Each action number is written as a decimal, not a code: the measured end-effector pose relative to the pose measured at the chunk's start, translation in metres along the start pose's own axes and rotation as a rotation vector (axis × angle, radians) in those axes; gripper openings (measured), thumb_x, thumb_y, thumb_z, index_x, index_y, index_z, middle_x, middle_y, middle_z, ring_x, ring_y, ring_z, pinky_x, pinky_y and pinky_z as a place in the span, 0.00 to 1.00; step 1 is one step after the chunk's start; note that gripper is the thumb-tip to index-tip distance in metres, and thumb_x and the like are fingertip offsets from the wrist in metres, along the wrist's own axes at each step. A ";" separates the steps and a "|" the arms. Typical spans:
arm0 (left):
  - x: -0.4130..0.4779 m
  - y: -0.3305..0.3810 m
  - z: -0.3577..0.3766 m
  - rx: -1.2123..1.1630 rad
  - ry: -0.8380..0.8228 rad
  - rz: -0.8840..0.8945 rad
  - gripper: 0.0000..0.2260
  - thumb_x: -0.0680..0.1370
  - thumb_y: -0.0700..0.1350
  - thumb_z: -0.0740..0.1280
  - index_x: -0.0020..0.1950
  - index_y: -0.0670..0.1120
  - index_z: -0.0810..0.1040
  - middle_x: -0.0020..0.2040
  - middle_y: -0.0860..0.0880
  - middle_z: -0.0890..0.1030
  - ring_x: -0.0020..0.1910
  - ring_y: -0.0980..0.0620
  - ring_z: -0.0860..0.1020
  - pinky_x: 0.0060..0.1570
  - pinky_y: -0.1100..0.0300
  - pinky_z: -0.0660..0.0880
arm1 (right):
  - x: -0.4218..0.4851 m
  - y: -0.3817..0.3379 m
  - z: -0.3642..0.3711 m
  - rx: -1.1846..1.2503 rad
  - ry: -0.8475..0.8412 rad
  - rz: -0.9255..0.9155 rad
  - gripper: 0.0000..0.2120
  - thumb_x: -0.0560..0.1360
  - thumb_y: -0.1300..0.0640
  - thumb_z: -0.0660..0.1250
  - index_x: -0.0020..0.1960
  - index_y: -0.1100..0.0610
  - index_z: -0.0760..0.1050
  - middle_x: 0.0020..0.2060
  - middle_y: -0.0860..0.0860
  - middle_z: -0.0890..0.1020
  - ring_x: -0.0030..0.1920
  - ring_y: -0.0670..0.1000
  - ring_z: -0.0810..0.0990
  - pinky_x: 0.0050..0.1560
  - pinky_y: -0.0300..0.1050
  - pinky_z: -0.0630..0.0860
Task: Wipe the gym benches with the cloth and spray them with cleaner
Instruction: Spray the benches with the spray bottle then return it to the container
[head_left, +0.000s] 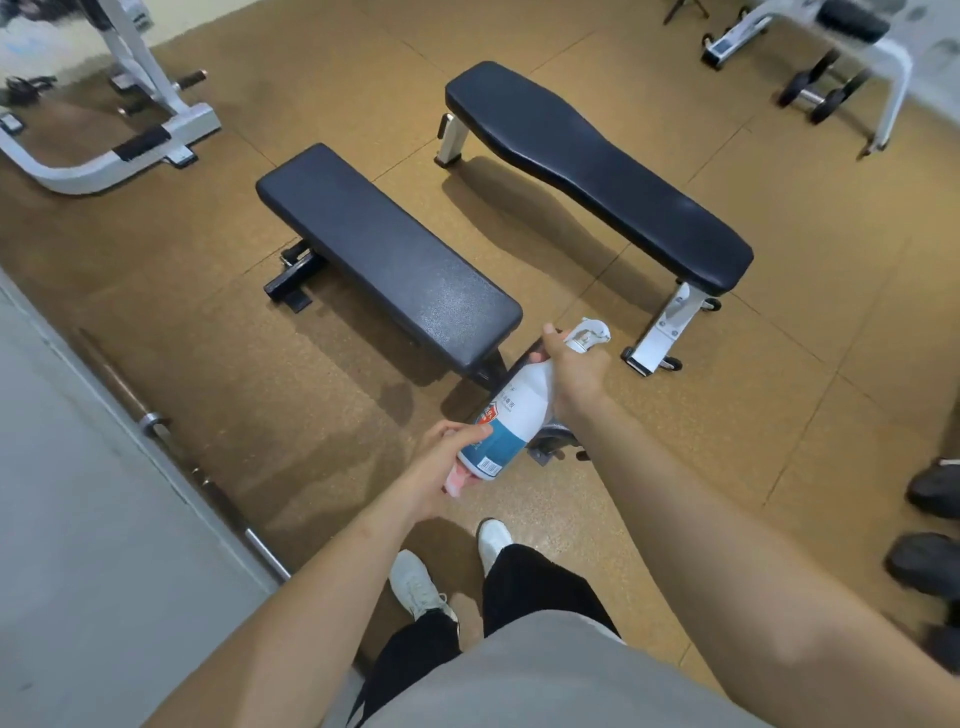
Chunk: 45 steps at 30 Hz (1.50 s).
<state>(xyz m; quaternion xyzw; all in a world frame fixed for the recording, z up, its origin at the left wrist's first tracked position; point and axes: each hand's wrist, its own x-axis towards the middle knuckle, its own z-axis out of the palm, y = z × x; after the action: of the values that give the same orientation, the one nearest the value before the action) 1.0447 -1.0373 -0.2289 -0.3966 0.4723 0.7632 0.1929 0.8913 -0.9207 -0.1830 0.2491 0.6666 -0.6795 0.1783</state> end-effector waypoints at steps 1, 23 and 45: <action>0.002 0.003 -0.004 0.017 0.003 -0.011 0.22 0.77 0.52 0.74 0.67 0.48 0.72 0.63 0.48 0.78 0.58 0.49 0.81 0.38 0.61 0.79 | 0.002 0.002 0.003 0.001 0.011 0.013 0.11 0.78 0.57 0.72 0.45 0.54 0.69 0.41 0.57 0.80 0.39 0.53 0.82 0.44 0.52 0.83; 0.065 0.096 -0.114 0.166 0.015 -0.069 0.24 0.72 0.49 0.78 0.63 0.43 0.74 0.60 0.44 0.82 0.54 0.45 0.85 0.58 0.41 0.81 | 0.056 0.020 0.136 0.137 0.032 0.097 0.11 0.75 0.57 0.76 0.49 0.56 0.74 0.38 0.52 0.81 0.32 0.50 0.84 0.36 0.46 0.80; 0.096 0.168 -0.158 0.558 -0.393 -0.200 0.24 0.71 0.47 0.80 0.63 0.45 0.74 0.61 0.45 0.82 0.57 0.45 0.84 0.57 0.46 0.82 | -0.013 0.045 0.143 0.551 0.685 0.105 0.10 0.76 0.58 0.75 0.46 0.54 0.73 0.43 0.57 0.83 0.35 0.53 0.84 0.41 0.54 0.84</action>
<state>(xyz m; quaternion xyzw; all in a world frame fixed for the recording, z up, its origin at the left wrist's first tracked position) 0.9409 -1.2638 -0.2470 -0.2184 0.5751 0.6438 0.4550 0.9130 -1.0665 -0.2139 0.5317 0.4678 -0.7001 -0.0914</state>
